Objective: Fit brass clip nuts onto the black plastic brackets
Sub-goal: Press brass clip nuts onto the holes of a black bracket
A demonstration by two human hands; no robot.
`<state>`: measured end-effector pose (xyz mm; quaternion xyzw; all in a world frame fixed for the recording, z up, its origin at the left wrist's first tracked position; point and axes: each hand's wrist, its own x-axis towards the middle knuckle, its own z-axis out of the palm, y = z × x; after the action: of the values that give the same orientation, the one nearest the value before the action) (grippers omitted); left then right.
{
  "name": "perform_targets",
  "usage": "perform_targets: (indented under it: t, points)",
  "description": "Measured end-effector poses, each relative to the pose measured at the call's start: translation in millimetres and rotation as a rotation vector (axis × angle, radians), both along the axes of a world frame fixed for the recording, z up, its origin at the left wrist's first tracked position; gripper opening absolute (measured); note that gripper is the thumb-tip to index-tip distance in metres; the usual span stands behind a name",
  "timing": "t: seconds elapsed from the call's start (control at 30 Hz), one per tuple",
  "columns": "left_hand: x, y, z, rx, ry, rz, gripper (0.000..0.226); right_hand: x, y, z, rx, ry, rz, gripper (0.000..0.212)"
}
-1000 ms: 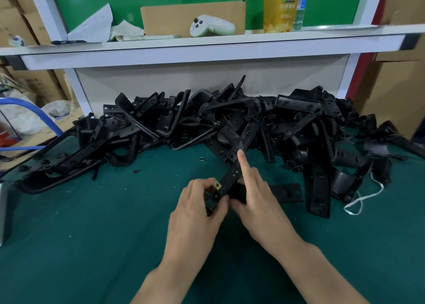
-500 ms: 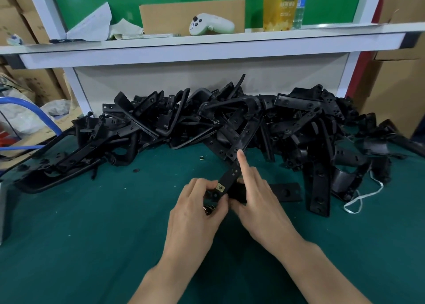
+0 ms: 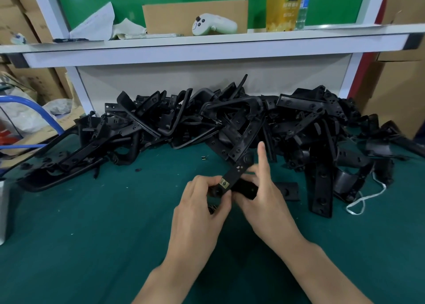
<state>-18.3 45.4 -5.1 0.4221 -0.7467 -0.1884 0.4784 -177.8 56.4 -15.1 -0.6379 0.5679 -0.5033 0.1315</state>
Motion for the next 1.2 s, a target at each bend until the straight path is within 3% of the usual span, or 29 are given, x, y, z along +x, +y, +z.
perform_targets:
  t: [0.23, 0.53, 0.73, 0.87, 0.93, 1.03, 1.2]
  points:
    - [0.9, -4.2, -4.3, 0.126, 0.086, -0.027, 0.027, 0.8, 5.3, 6.8, 0.022, 0.047, -0.049, 0.094]
    - [-0.1, -3.8, -3.8, 0.142, 0.102, -0.036, 0.028, 3.2, 7.3, 13.7, 0.050, -0.011, -0.048, 0.089]
    - [0.2, -3.2, 1.7, 0.019, 0.088, -0.030, 0.033, 1.8, 7.9, 17.3, -0.008, -0.020, -0.093, 0.022]
    - [2.7, -4.6, 0.1, 0.028, 0.102, -0.036, 0.052, -0.7, 11.8, 19.4, -0.357, 0.360, -0.110, 0.037]
    - [3.8, -4.1, 0.5, 0.031, 0.107, -0.040, 0.058, -0.5, 13.2, 19.7, -0.490, 0.528, -0.125, 0.032]
    - [5.7, -6.2, 1.2, 0.037, 0.116, -0.018, 0.062, 4.4, 12.0, 20.7, -0.645, 0.662, -0.198, 0.022]
    - [8.3, -7.2, 0.3, 0.035, 0.150, -0.010, 0.062, 10.4, 10.3, 20.5, -0.795, 0.796, -0.281, 0.034]
